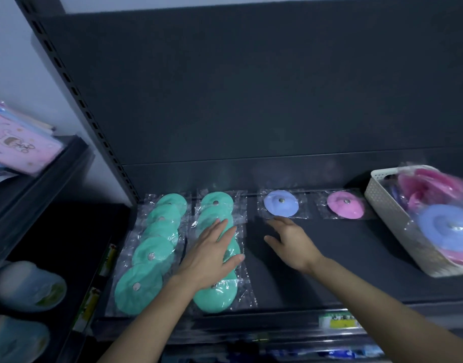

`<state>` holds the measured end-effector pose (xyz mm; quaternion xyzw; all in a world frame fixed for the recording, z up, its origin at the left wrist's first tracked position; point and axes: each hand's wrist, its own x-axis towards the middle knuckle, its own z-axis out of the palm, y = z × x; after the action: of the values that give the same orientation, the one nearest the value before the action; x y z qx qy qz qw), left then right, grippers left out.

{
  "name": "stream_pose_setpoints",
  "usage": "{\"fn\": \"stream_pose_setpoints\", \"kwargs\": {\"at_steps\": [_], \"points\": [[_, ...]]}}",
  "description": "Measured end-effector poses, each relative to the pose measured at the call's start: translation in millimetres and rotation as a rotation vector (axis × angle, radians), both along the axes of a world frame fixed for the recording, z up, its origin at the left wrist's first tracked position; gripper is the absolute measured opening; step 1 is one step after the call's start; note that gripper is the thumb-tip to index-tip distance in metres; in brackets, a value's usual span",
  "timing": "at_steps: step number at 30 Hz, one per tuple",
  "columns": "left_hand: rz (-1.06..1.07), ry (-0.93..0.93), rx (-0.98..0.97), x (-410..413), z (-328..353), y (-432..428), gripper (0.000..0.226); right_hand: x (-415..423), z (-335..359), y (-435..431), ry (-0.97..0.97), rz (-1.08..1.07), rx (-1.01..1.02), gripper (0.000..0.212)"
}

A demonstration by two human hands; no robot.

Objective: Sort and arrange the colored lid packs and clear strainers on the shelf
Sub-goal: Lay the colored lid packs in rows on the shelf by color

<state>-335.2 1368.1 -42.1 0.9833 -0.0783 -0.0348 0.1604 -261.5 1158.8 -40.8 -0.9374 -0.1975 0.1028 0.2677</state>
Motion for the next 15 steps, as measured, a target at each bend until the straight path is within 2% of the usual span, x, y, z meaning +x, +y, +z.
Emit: {"fn": "stream_pose_setpoints", "kwargs": {"at_steps": [2, 7, 9, 12, 15], "points": [[-0.035, -0.039, -0.001, 9.0, 5.1, -11.6, 0.071, 0.8, 7.5, -16.0, -0.024, -0.032, -0.010, 0.040], [-0.078, -0.098, 0.034, 28.4, 20.2, -48.7, 0.092, 9.0, 19.2, -63.2, -0.098, -0.033, -0.020, 0.025], [-0.085, -0.138, 0.012, 36.7, 25.0, -66.0, 0.082, 12.5, 27.2, -83.0, -0.143, -0.039, -0.026, 0.022], [-0.067, -0.164, -0.006, 51.8, 28.9, -91.9, 0.048, 19.0, 38.9, -112.4, -0.196, -0.055, -0.044, 0.020], [-0.045, -0.168, -0.040, 66.5, 34.2, -123.5, 0.044, 27.0, 51.3, -142.5, -0.236, -0.095, -0.023, 0.020]]}}
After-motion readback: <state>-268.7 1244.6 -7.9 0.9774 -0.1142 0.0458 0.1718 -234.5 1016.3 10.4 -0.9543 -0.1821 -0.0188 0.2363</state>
